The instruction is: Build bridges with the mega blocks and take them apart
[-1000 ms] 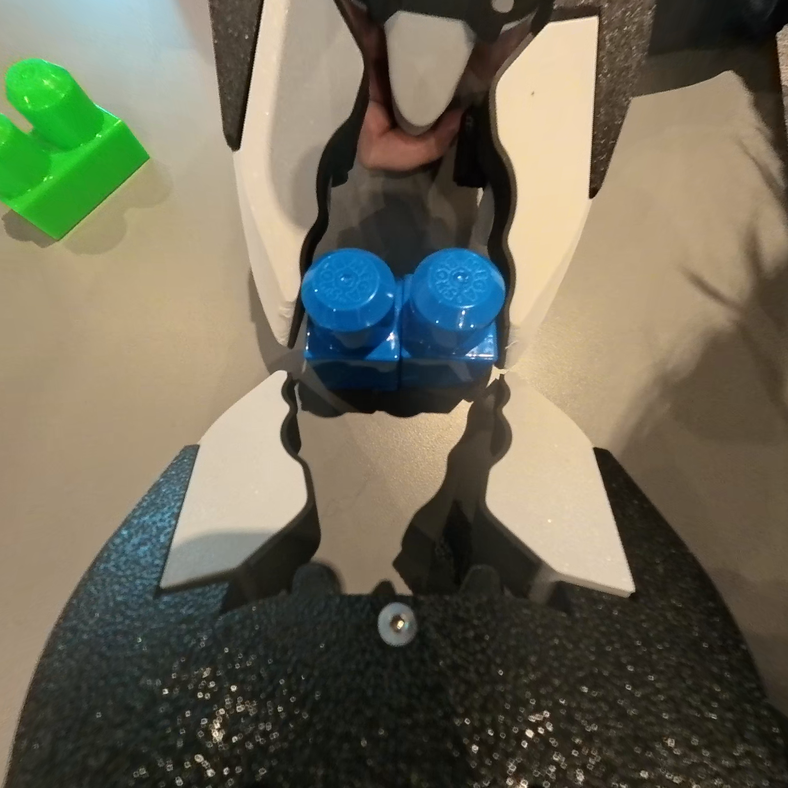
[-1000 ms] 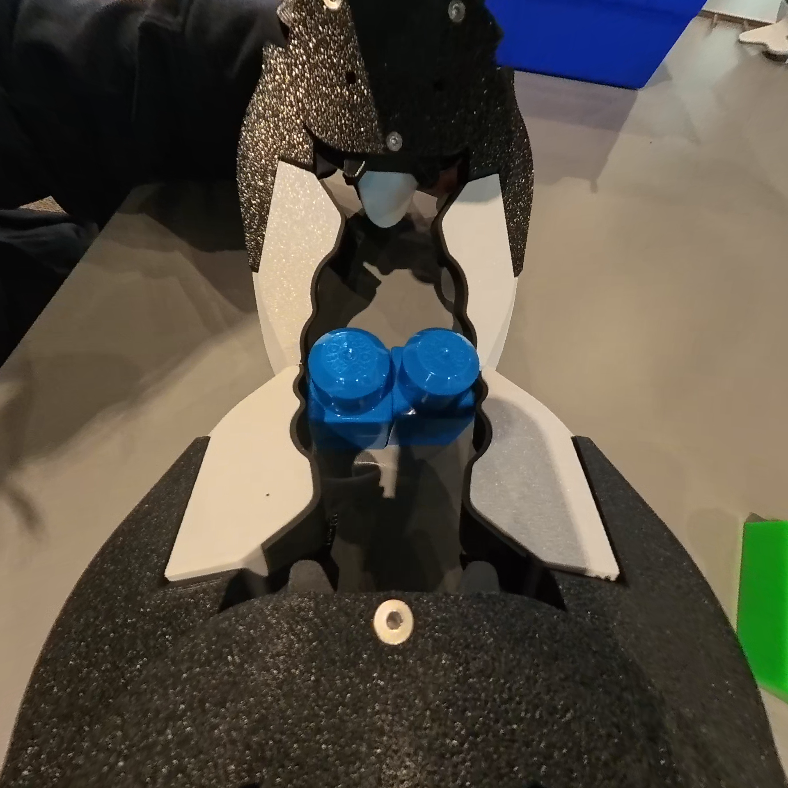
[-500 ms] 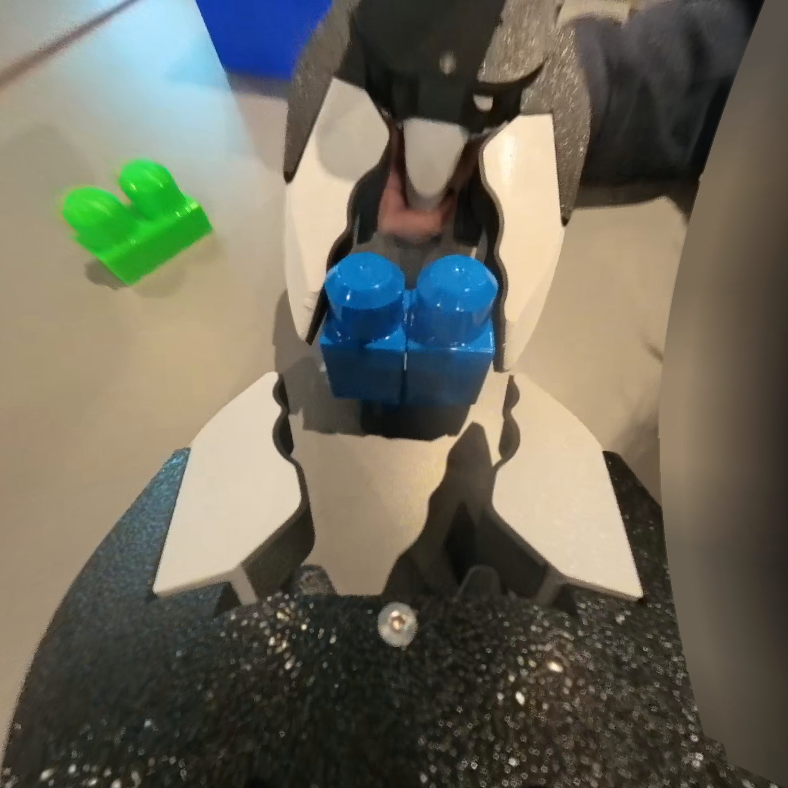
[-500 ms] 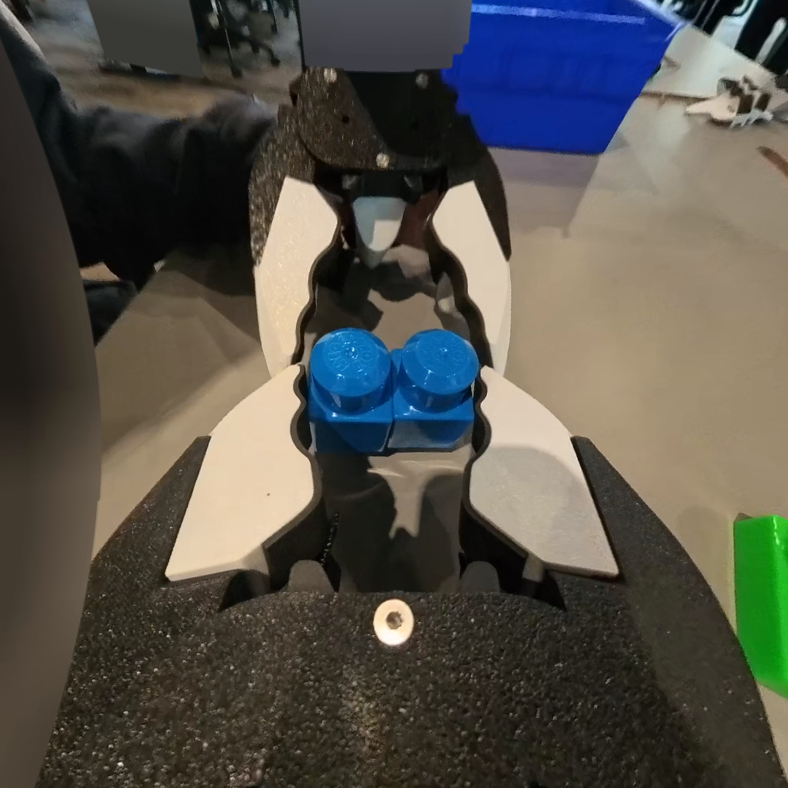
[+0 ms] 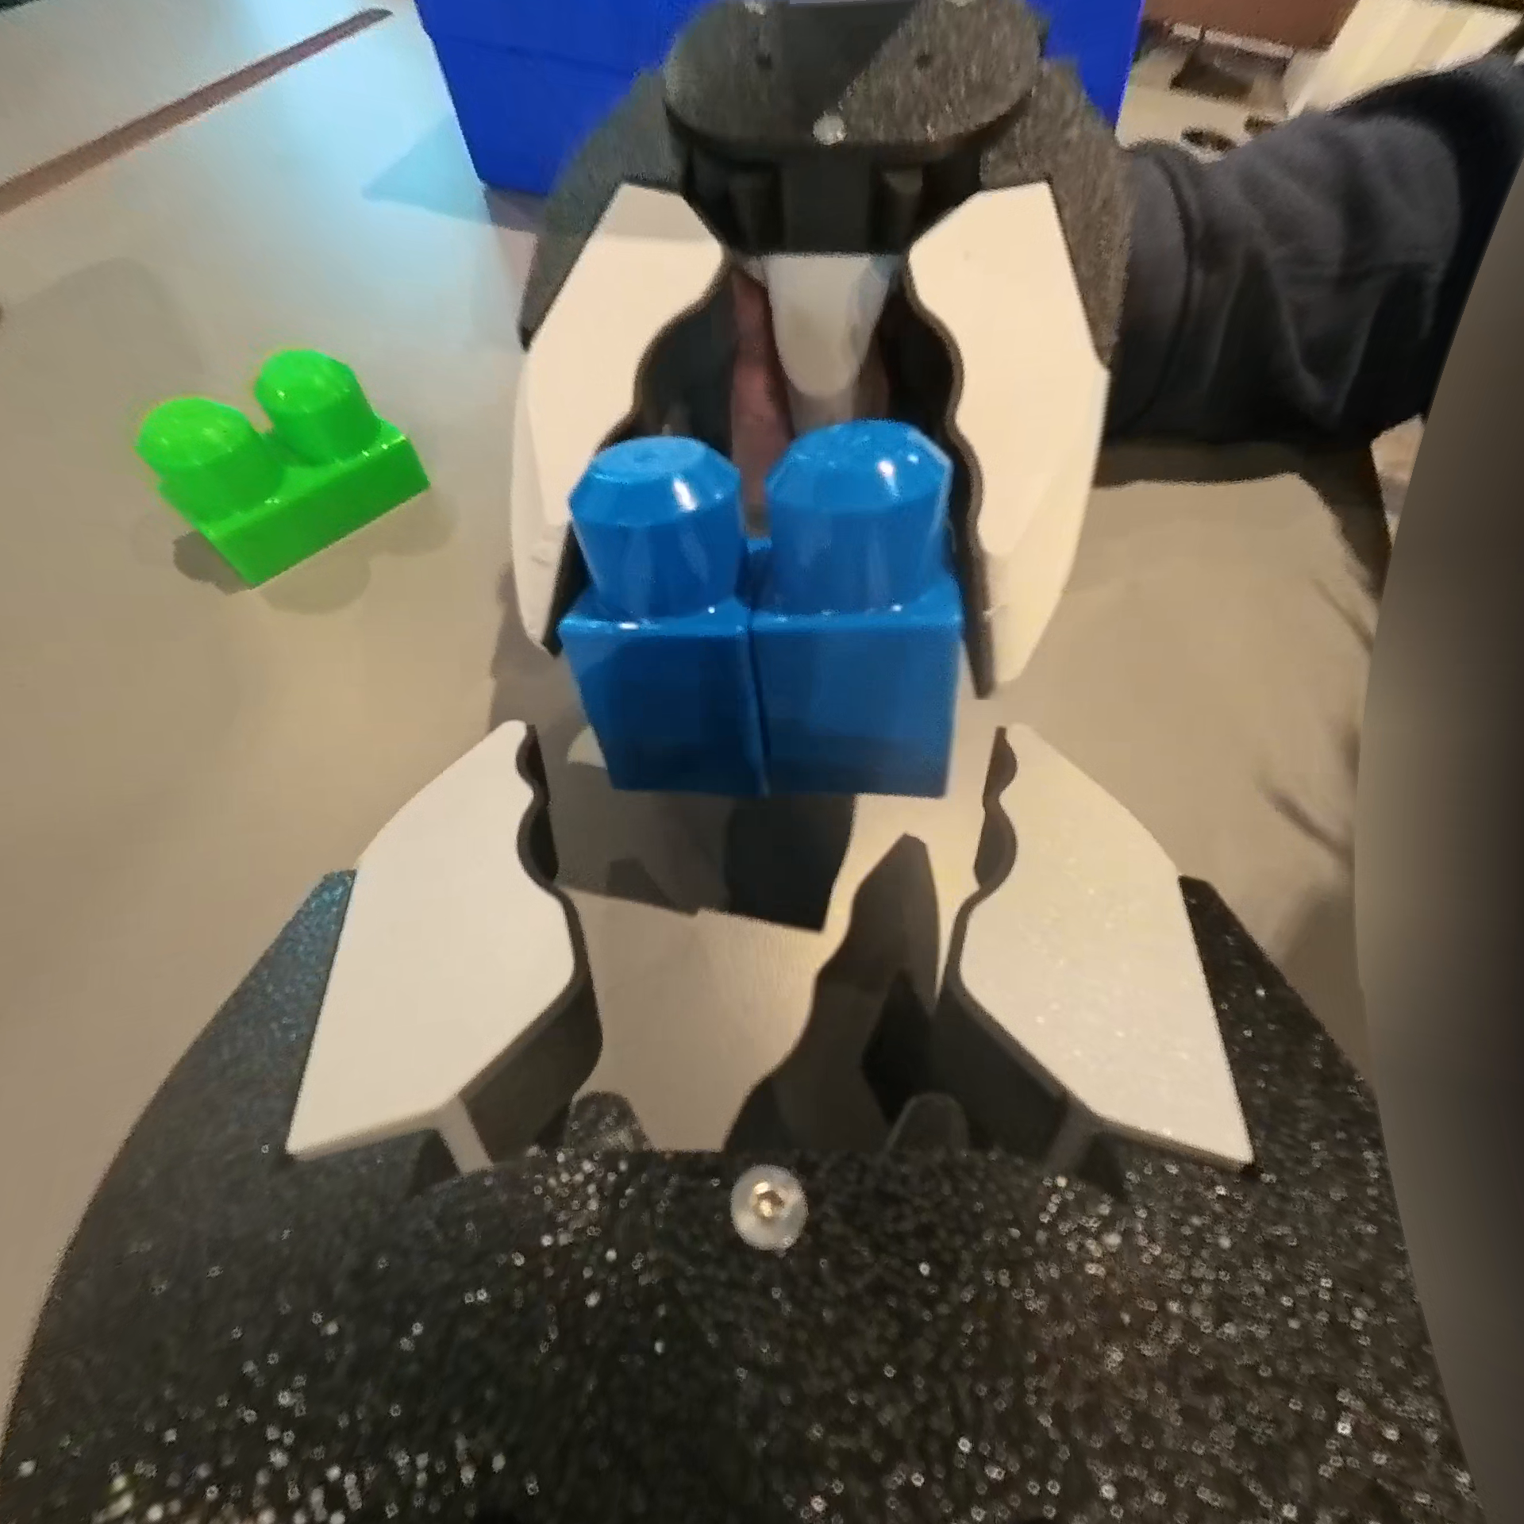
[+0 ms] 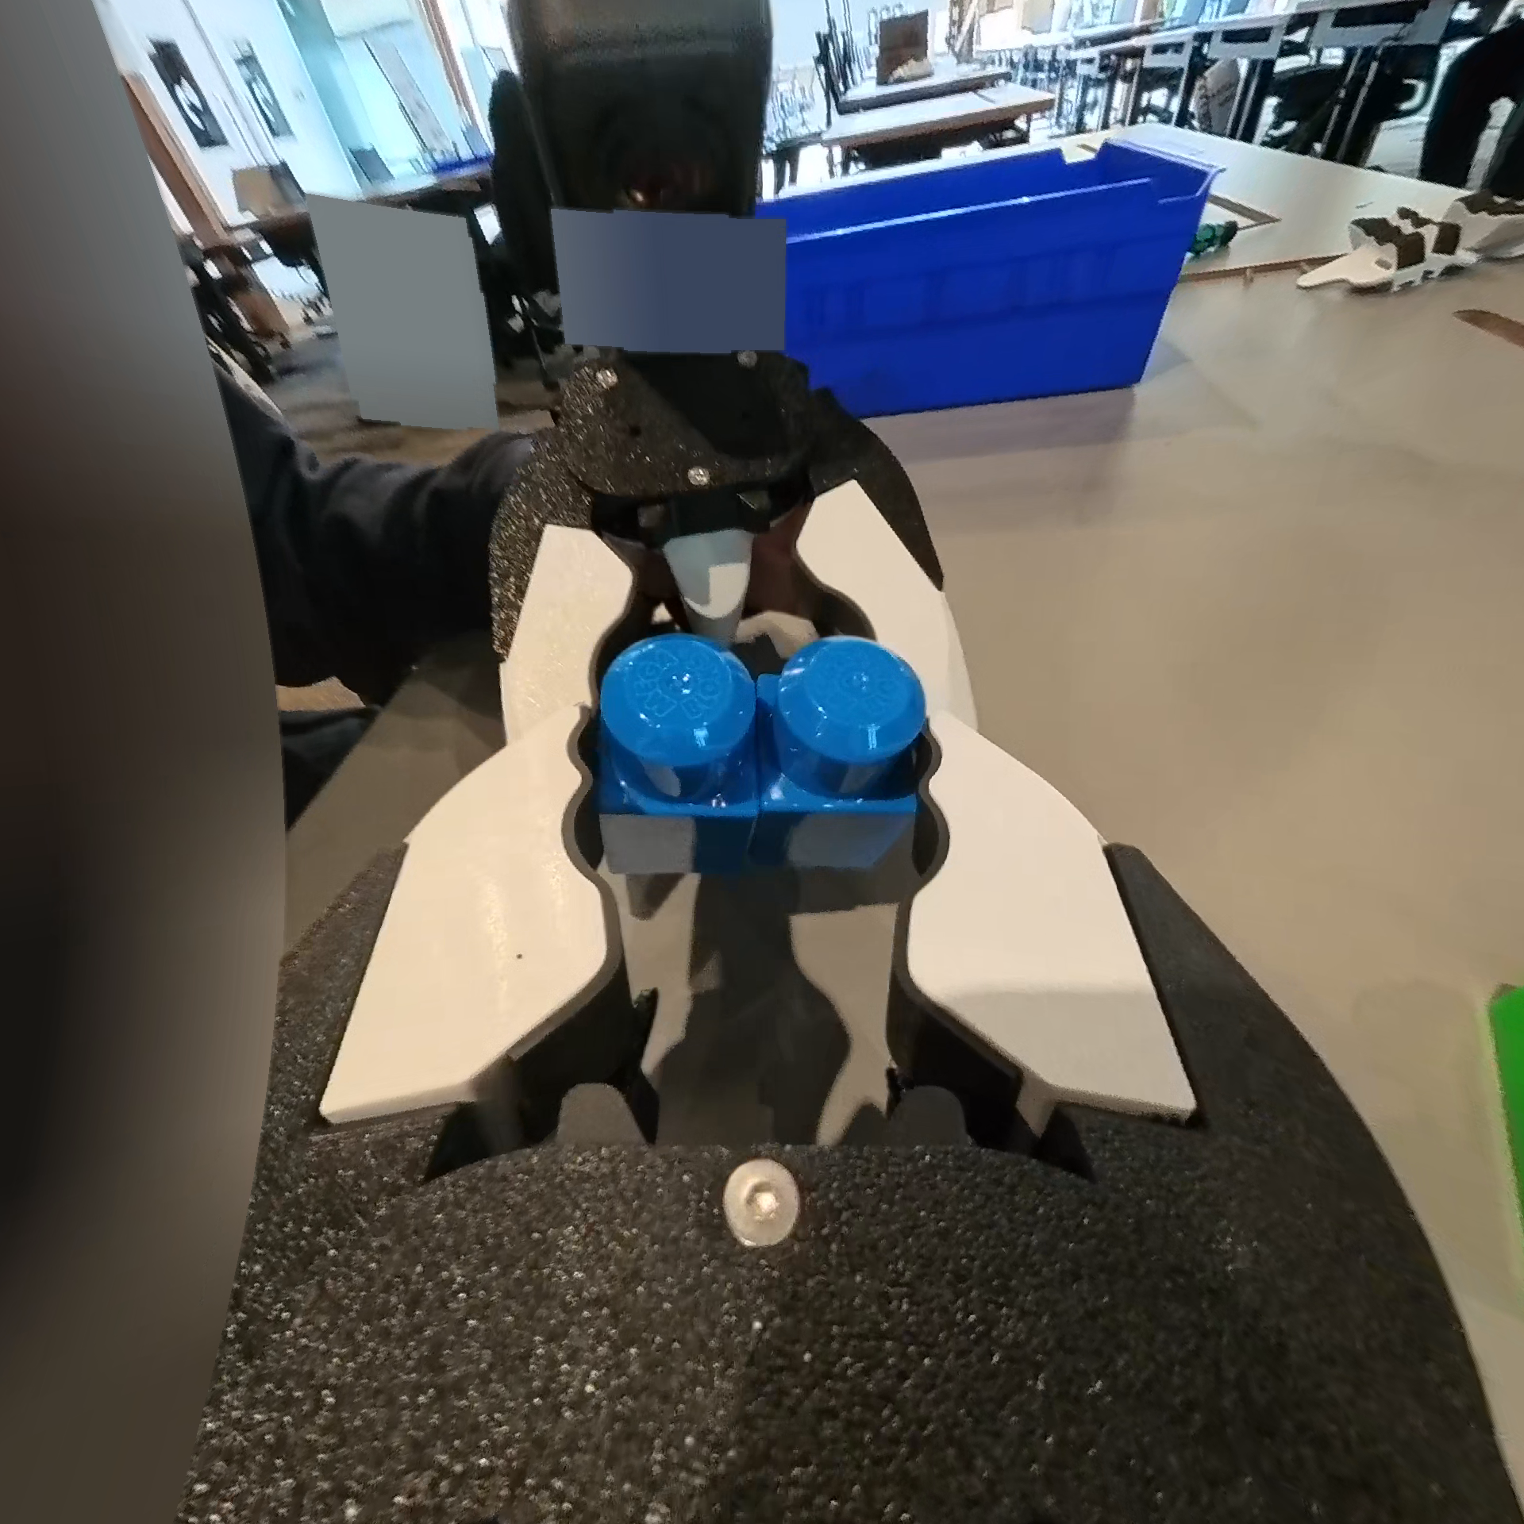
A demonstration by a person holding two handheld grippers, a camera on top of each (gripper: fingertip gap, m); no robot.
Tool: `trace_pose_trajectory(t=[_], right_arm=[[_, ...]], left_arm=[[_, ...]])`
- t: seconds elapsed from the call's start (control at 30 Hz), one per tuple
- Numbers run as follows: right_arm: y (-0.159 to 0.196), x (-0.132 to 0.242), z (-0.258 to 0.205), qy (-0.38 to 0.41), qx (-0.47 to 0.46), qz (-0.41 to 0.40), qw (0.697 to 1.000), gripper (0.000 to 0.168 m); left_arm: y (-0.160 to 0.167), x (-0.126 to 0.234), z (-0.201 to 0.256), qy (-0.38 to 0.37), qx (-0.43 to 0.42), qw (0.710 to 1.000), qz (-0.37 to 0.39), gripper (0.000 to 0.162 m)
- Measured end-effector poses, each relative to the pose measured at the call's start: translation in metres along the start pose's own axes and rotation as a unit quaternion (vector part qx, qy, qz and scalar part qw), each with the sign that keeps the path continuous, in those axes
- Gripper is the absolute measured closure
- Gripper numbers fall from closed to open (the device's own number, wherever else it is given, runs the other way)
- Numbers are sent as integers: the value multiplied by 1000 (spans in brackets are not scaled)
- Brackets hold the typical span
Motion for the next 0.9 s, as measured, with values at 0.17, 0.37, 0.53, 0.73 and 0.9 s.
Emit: trace_pose_trajectory(t=[0.17, 0.37, 0.53, 0.73, 0.9], right_arm=[[0, -1, -1, -6, -1, 3, 1000, 95], [-1, 1, -1, -14, -6, 15, 1000, 95], [-1, 2, 0, -17, -12, 26, 999, 95], [-1, 2, -1, -19, -8, 28, 999, 95], [-1, 2, -1, -20, -6, 30, 999, 95]], left_arm=[[-5, -1, 0, -6, 6, 999, 35, 61], [-7, 0, -2, -11, 14, 998, 57, 70], [-9, 0, -2, -9, 19, 997, 69, 74], [-9, -3, 0, 4, 13, 998, 66, 79], [-10, -5, 1, 11, 12, 998, 59, 81]])
Point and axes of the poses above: each gripper's, where its closed fingertips meet, x back along the fingers, y out of its underside, z = x × y across the jaws, the point moved 9 cm from there along x, back along the fingers, and after that the axes turned 13 degrees about -x, right-handed, at the moved point
